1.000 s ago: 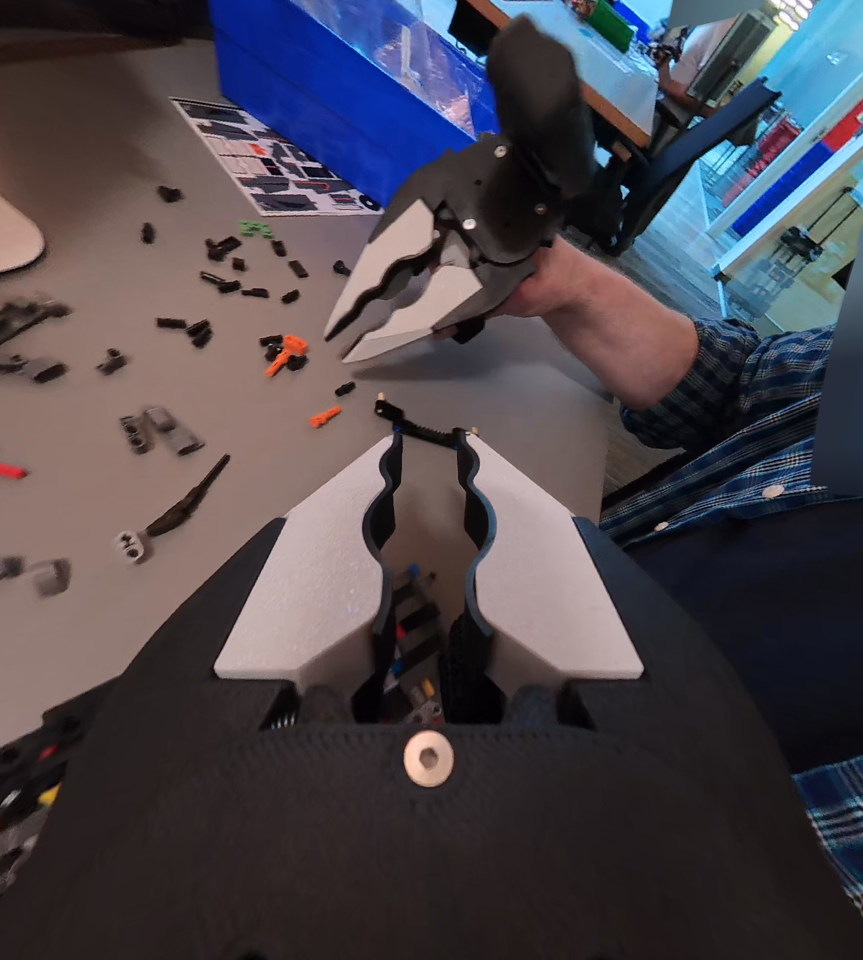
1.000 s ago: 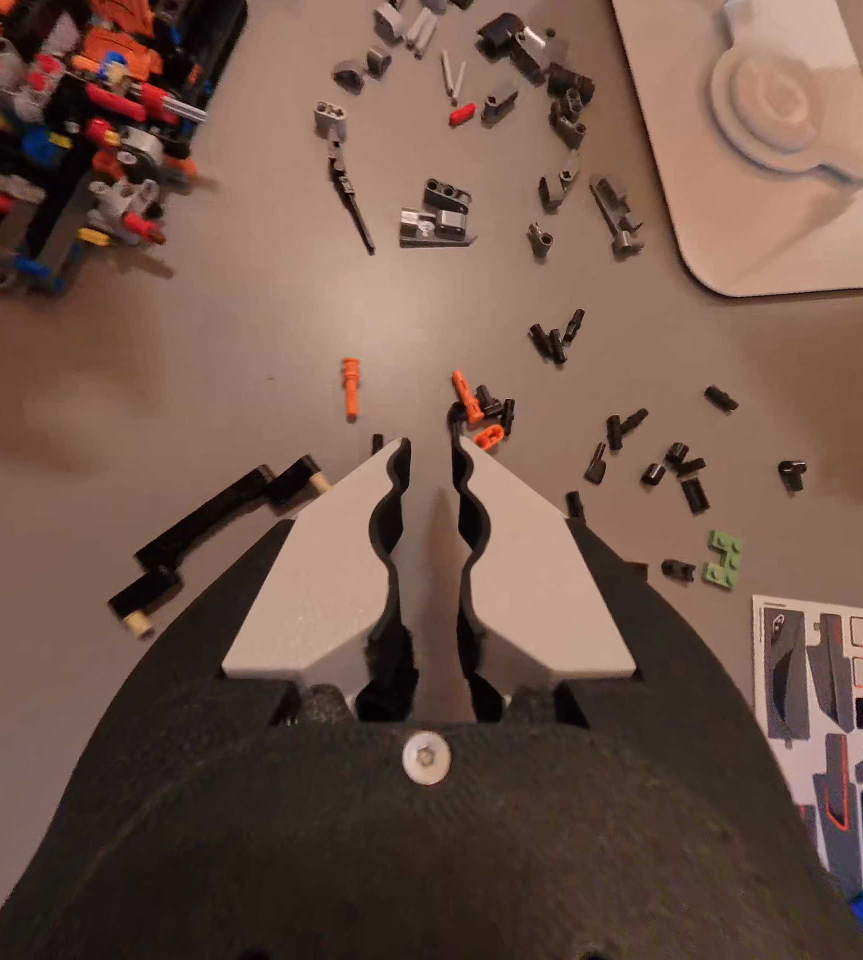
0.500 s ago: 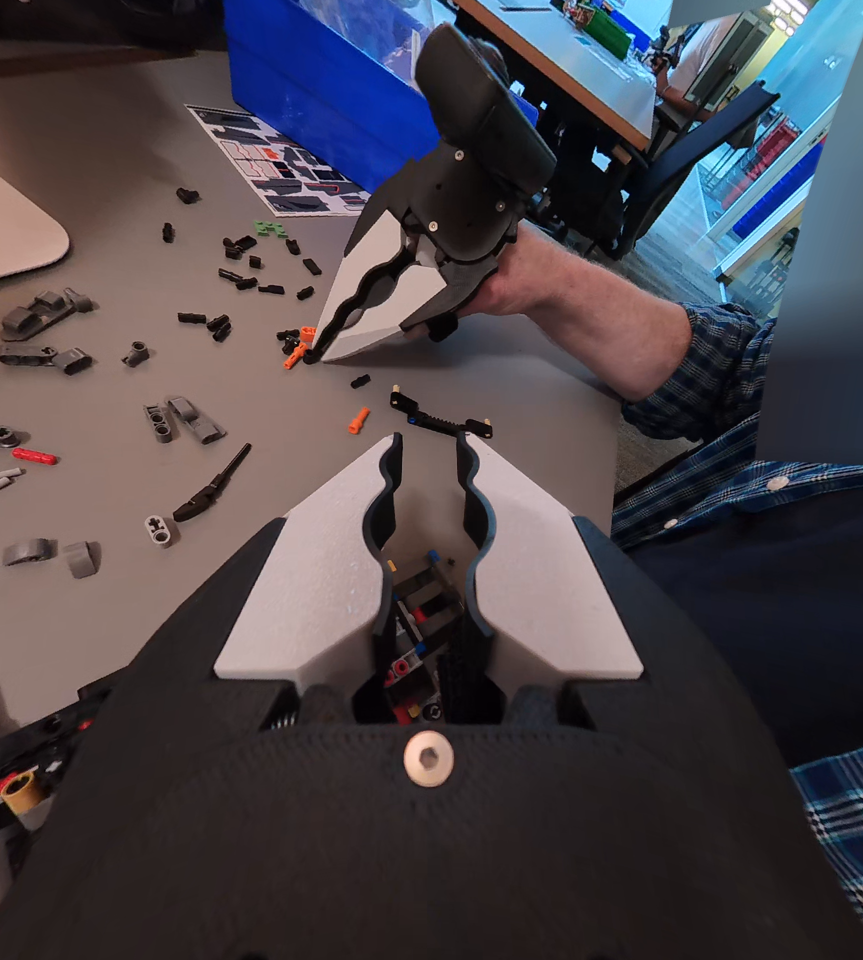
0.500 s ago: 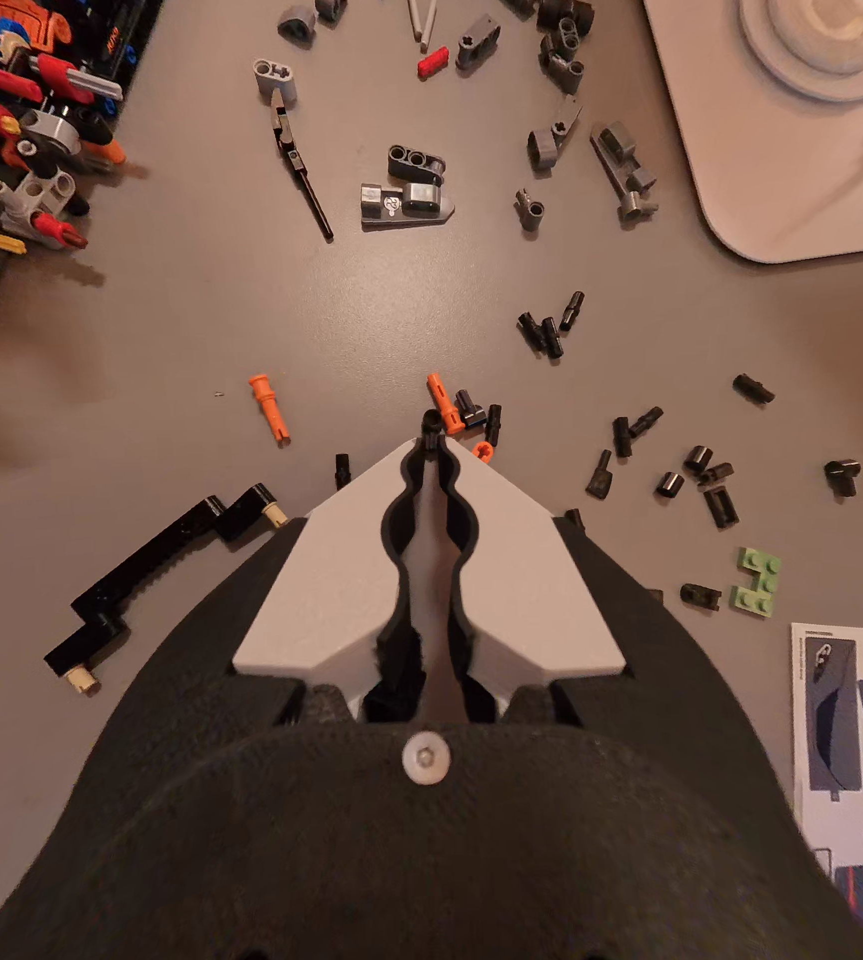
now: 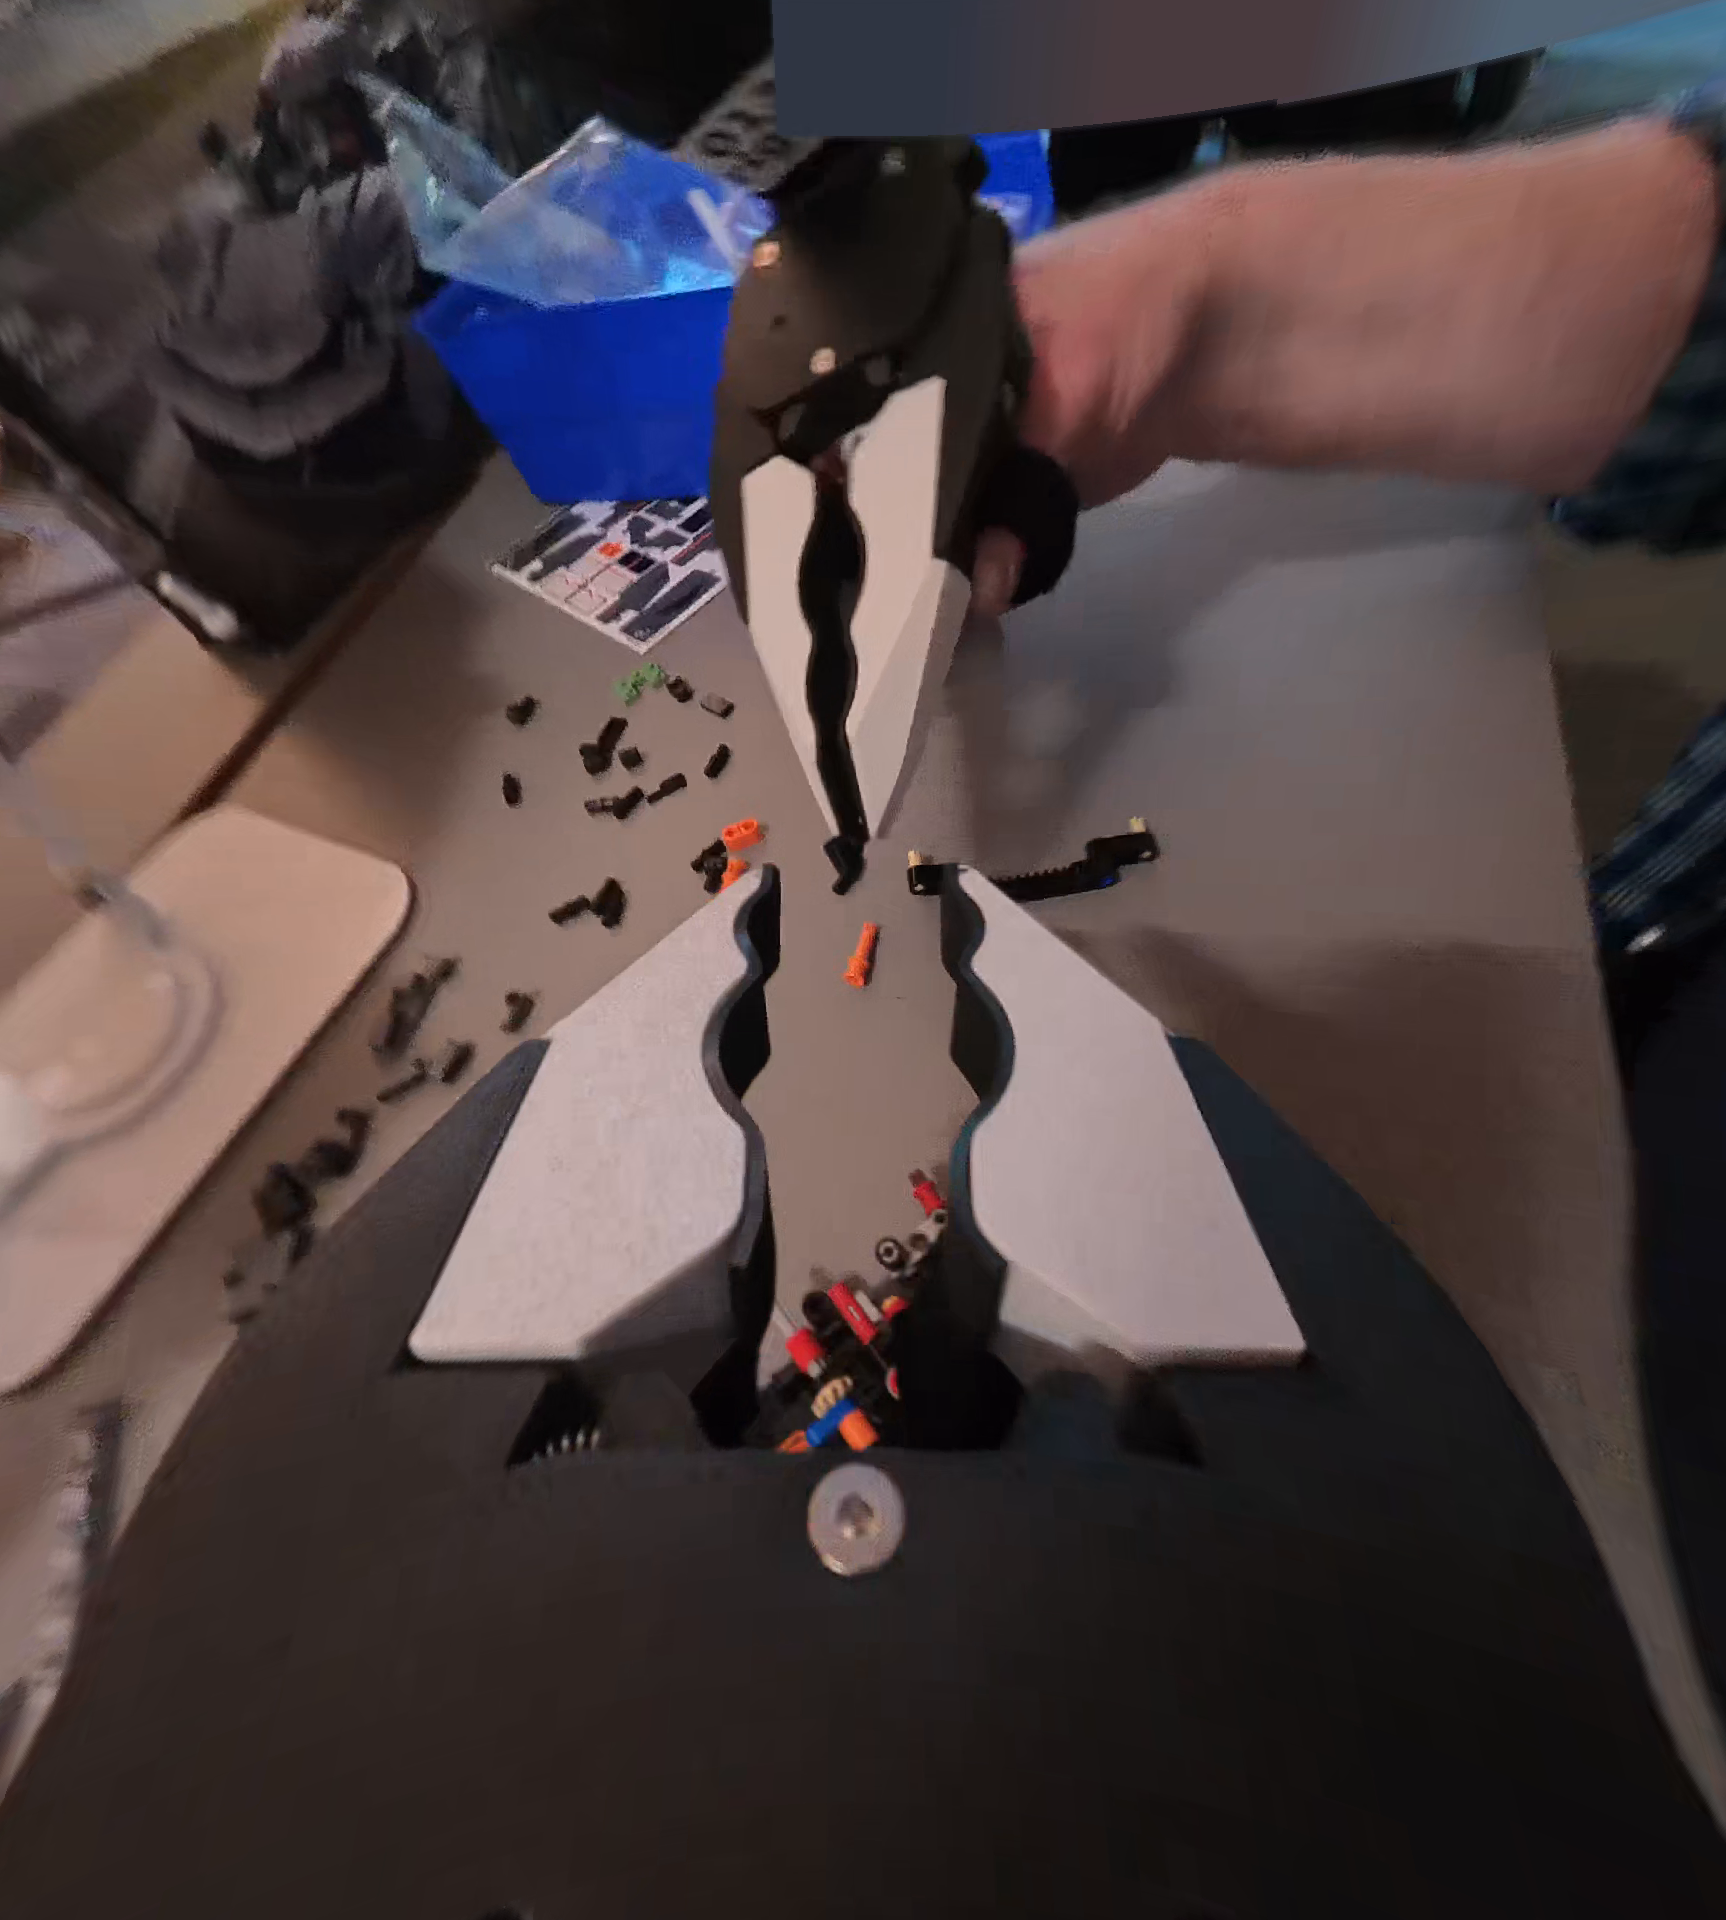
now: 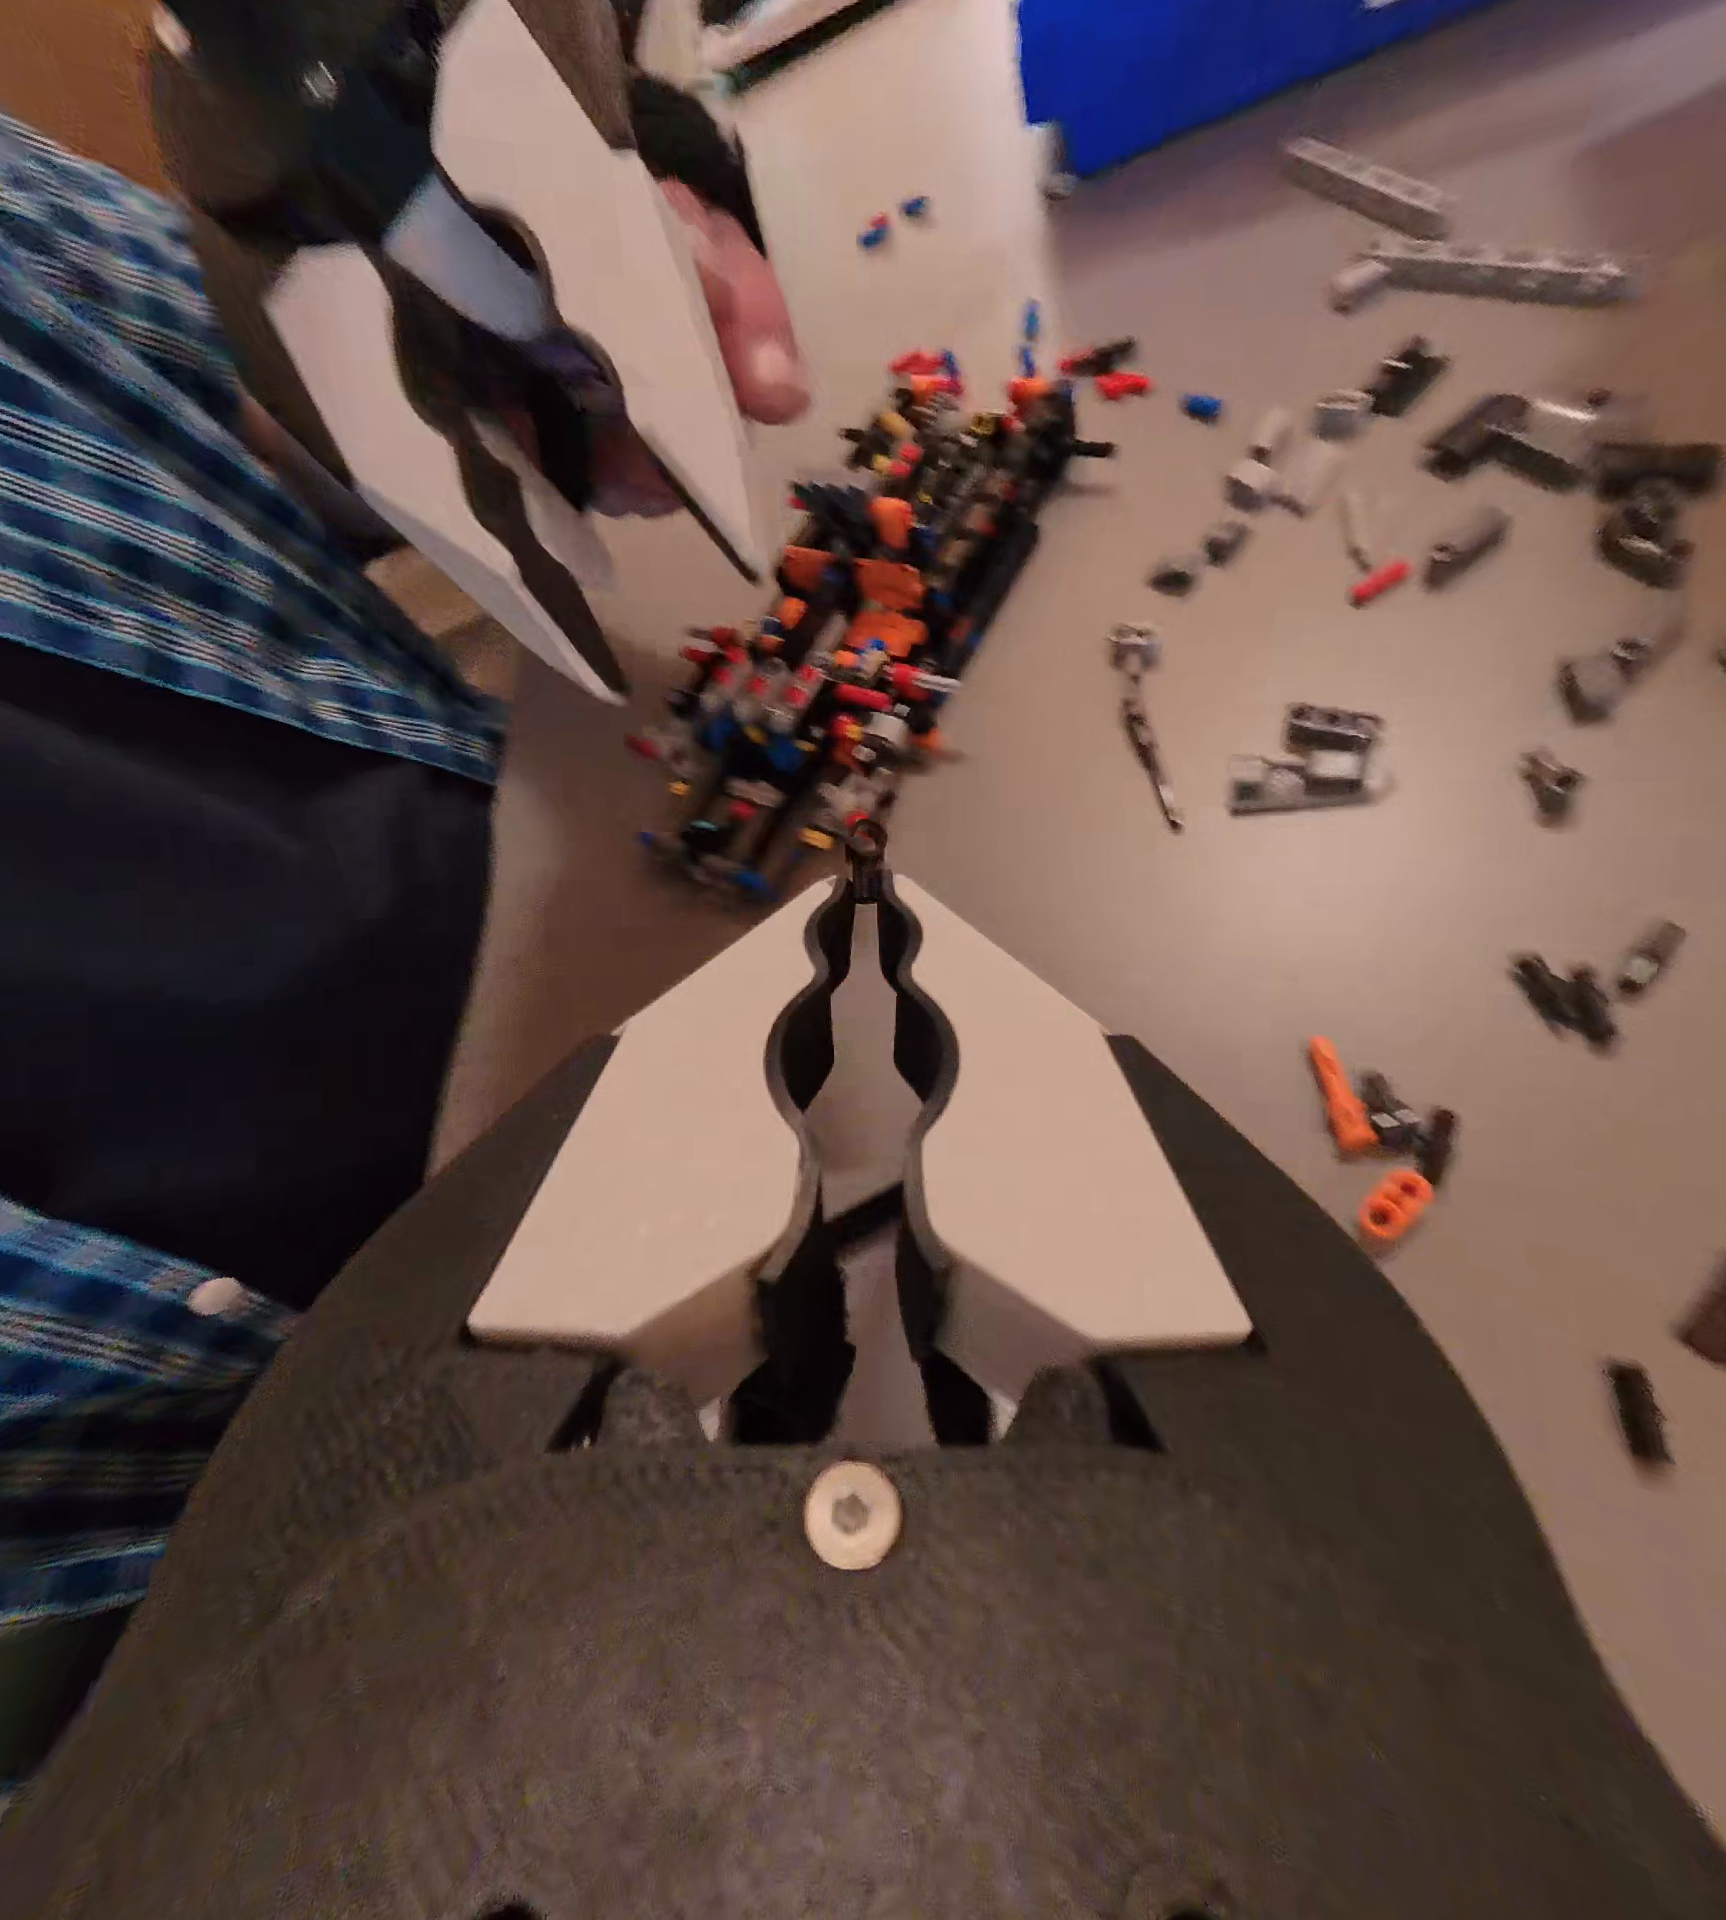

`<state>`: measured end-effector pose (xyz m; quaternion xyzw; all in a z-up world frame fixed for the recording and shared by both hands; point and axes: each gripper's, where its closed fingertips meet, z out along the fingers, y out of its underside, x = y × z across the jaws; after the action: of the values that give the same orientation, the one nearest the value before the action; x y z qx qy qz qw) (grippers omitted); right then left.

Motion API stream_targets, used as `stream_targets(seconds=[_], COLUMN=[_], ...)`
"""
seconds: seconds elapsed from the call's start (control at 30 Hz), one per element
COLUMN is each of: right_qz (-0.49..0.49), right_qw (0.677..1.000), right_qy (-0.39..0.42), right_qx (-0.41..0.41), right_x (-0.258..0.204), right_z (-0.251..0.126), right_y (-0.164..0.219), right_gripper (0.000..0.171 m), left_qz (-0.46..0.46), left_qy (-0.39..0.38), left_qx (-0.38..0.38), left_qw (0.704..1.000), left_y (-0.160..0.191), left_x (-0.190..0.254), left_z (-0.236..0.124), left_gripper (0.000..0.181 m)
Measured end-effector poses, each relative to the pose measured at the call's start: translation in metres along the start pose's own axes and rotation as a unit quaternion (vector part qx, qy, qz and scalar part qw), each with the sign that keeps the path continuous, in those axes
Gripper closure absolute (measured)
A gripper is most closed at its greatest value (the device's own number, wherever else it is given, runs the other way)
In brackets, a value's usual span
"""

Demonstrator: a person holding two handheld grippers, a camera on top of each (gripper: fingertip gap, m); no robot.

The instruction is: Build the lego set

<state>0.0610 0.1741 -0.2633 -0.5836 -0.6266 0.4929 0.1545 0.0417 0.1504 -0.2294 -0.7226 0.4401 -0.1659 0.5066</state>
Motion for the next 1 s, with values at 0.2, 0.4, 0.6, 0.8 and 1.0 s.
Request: stream_targets(seconds=[0.2, 0.4, 0.6, 0.8, 1.0], right_qz=[0.014, 0.022, 0.027, 0.032, 0.026], right_qw=[0.994, 0.987, 0.98, 0.977, 0.993], right_qy=[-0.112, -0.16, -0.19, -0.2, -0.118], right_qx=[-0.011, -0.026, -0.055, -0.06, -0.016], right_x=[-0.036, -0.047, -0.053, -0.055, -0.04], right_z=[0.011, 0.011, 0.013, 0.016, 0.006], right_y=[-0.011, -0.014, -0.008, -0.006, -0.01], right_gripper=[0.168, 0.168, 0.168, 0.168, 0.147], left_qz=[0.12, 0.166, 0.185, 0.196, 0.167], left_qy=[-0.011, -0.005, 0.002, 0.012, -0.004], left_qx=[-0.022, -0.026, -0.021, -0.026, -0.023], left_qw=[0.993, 0.986, 0.983, 0.98, 0.986], left_y=[0.003, 0.005, 0.002, 0.006, 0.004], left_x=[0.018, 0.027, 0.031, 0.038, 0.033], left_z=[0.007, 0.004, 0.005, 0.005, -0.003], left_gripper=[0.154, 0.162, 0.167, 0.174, 0.174])
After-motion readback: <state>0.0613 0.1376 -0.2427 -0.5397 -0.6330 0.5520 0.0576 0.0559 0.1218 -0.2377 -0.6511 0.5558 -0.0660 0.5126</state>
